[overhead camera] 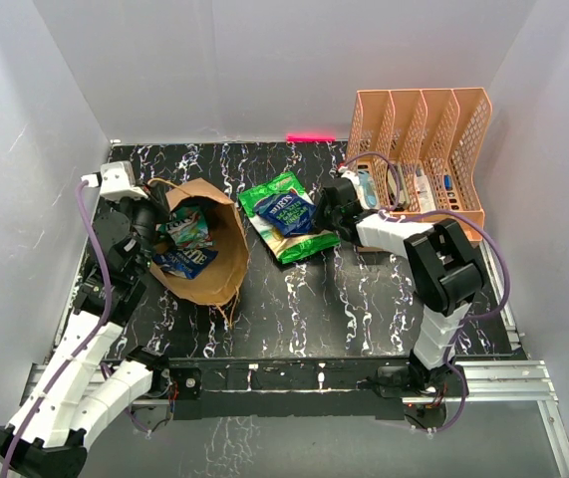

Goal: Take the snacks out of the paper bag
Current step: Place the snack at the center of the board, then take out the snack from the paper bag.

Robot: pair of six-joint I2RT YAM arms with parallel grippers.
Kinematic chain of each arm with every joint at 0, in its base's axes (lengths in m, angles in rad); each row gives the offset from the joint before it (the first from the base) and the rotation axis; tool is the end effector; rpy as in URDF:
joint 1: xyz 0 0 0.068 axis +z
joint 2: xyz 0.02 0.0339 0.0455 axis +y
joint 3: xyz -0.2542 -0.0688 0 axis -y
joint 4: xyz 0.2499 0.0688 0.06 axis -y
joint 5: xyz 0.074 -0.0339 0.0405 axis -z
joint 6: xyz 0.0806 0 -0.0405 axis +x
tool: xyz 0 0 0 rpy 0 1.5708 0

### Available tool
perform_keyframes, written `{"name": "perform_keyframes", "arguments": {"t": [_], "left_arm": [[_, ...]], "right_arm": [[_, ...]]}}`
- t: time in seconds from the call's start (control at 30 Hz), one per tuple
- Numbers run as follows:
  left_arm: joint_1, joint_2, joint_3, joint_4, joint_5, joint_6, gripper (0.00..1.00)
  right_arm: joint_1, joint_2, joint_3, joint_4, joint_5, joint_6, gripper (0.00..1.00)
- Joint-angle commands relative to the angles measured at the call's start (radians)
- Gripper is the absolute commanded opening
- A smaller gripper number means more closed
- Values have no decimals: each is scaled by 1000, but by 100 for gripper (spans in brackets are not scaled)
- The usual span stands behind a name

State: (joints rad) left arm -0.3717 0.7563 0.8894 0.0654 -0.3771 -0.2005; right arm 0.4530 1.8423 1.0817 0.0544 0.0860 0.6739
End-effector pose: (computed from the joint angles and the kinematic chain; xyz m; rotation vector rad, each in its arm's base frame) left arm 0.2165 -0.0526 0.4099 -0.1985 1.3756 -0.2187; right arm 0.3878 0.1811 0.1294 0.3018 2.3031 0.4878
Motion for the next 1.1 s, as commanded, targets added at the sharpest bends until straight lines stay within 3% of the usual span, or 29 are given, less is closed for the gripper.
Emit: {"name": "perform_keyframes", "arguments": {"t": [0.0,0.3,0.37,0.6,0.73,0.9,1.07], "left_arm": [[-11,-22,-11,43,-19,8,0],[-29,-39,-44,72,-40,12,0],[-35,-39,-45,72,-50,12,0],[-41,-18,-51,76,-79,17,0],[-48,-23,-51,68,-122,10,0],[-58,-43,-56,41,-165,-16,0],[-58,-105,-68,-53,-137,-64,0]], "right_arm": [[5,-86,32,-47,82,-70,11],[9,-257,31,-257,-38,-137,55],[21,-316,-11,-285,-40,-142,60],[163,-519,-191,-288,-80,-143,69],[347,-534,-167,-358,17,-231,70],[530,-511,-56,-352,96,-405,72],[634,-495,-44,-137,0,-686,75]]}}
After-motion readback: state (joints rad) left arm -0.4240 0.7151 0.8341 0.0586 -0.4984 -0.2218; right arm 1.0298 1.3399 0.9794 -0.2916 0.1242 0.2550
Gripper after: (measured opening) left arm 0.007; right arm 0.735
